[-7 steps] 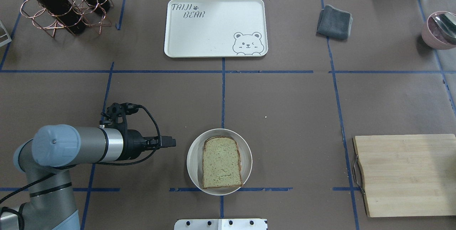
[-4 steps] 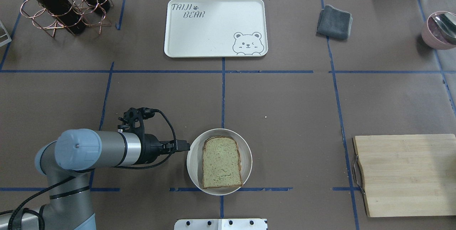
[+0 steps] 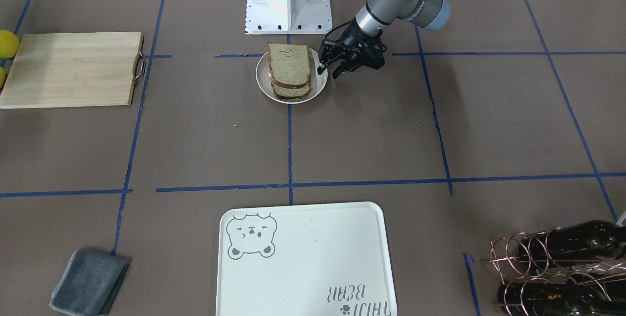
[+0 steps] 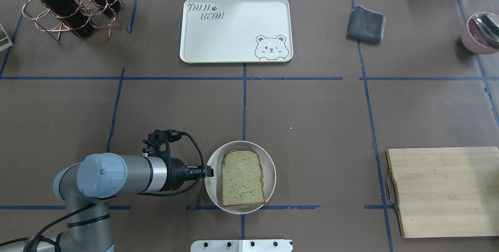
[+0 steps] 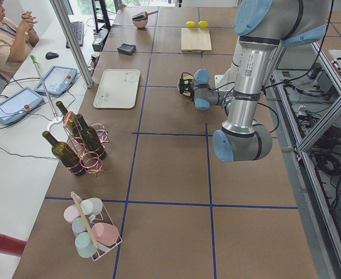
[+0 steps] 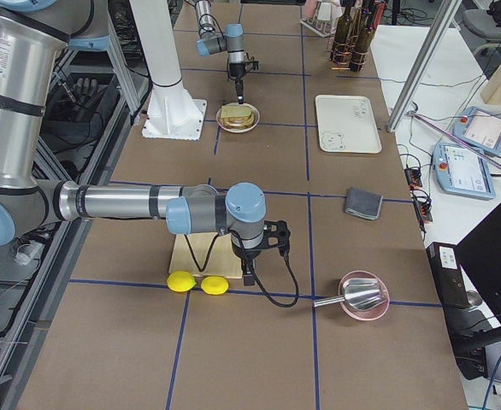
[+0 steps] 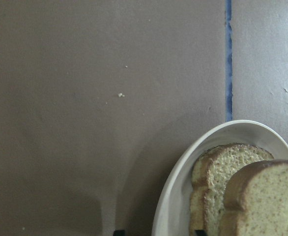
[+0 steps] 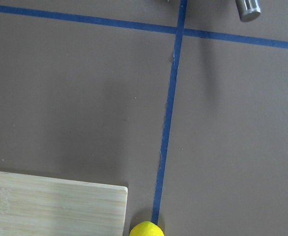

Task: Make sandwich and place on tray
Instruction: 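Move the left gripper toward the plate rim and grasp the plate edge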

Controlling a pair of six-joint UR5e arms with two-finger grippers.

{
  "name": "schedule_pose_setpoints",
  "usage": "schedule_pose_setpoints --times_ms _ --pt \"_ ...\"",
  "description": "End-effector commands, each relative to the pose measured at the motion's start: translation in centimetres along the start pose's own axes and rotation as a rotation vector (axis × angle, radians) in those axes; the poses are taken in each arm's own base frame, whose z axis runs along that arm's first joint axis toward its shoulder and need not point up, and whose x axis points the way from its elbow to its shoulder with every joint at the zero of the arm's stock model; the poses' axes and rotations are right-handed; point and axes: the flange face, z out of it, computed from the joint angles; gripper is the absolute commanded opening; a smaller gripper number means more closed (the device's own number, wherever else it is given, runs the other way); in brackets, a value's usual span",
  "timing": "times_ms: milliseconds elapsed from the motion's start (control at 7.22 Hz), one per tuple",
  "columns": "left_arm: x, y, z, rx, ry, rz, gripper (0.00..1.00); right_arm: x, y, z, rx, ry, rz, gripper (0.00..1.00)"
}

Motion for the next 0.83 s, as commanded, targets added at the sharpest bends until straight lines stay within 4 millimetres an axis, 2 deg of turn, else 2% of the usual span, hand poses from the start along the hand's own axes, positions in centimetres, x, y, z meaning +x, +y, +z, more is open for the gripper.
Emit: schedule_pose_setpoints --times_ms 0,139,277,554,693 --pt "-0.05 0.3 0.4 -0.007 -0.004 0.002 0.45 0.04 0.02 0.04 -0.001 0.0 0.002 1.0" --pt "-0.08 0.56 0.54 -0.011 -0.006 0.003 0.45 0.06 0.02 0.04 -0.001 0.002 0.0 1.0" --pt "0.08 0.54 0.65 -0.011 -0.004 0.003 0.38 0.06 0.02 0.04 -0.001 0.002 -0.001 1.0" --pt "0.49 0.58 0.75 -0.011 0.0 0.004 0.05 0.06 0.02 0.04 -0.001 0.002 -0.001 1.0" --pt "0.41 0.59 0.74 -0.011 0.0 0.003 0.0 0.05 0.01 0.03 0.0 0.002 -0.002 1.0"
